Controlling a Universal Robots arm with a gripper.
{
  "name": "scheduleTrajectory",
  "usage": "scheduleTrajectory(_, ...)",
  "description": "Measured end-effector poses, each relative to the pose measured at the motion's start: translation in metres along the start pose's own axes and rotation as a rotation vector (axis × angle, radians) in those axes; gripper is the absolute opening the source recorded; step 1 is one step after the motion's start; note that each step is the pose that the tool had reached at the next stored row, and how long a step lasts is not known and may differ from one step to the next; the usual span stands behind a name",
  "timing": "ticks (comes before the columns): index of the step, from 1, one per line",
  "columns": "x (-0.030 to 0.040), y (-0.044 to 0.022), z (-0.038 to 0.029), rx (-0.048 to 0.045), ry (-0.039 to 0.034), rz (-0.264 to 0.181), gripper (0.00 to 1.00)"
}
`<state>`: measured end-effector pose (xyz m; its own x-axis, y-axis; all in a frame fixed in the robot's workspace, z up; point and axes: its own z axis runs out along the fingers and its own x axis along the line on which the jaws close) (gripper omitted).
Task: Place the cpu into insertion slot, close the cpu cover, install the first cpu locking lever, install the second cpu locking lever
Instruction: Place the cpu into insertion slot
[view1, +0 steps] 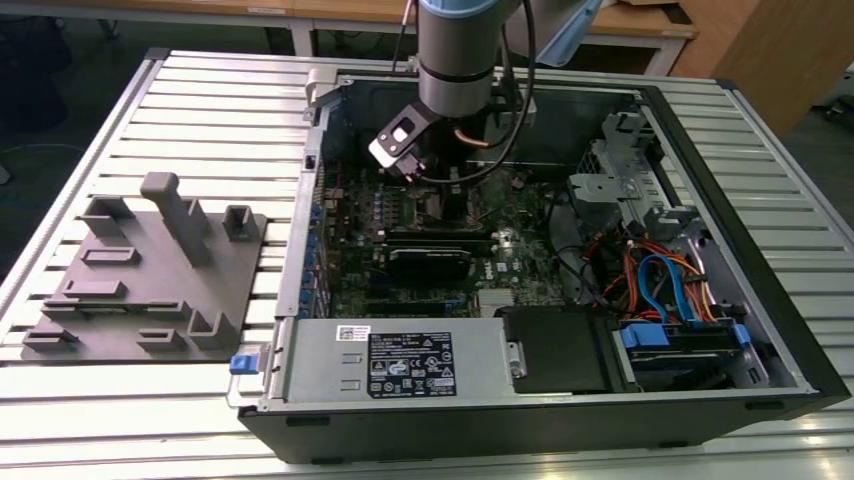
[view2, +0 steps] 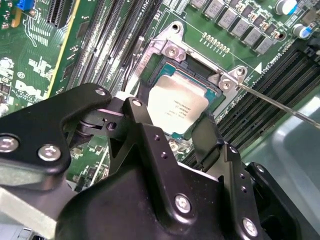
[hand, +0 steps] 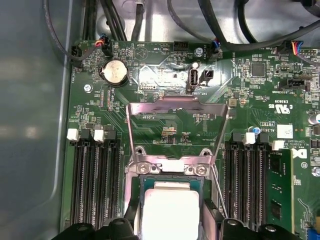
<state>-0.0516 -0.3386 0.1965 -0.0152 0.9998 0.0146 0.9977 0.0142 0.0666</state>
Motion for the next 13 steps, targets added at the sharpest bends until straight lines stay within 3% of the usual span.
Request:
scheduleTrajectory(6,0.0001,0.0005,-0.0076,0.0029,0.0001,0.000,0.59)
scheduleTrajectory(9,0.0002,0.0008,-0.0110,0.0051,0.0001,0.000,0.46)
scheduleTrajectory(10,0.0002,0.0009,-0.0117,0.0058,0.0002,0.000,0.46)
scheduleTrajectory(13,0.0003,0.0011,-0.0125,0.0070,0.0005,0.000,0.29)
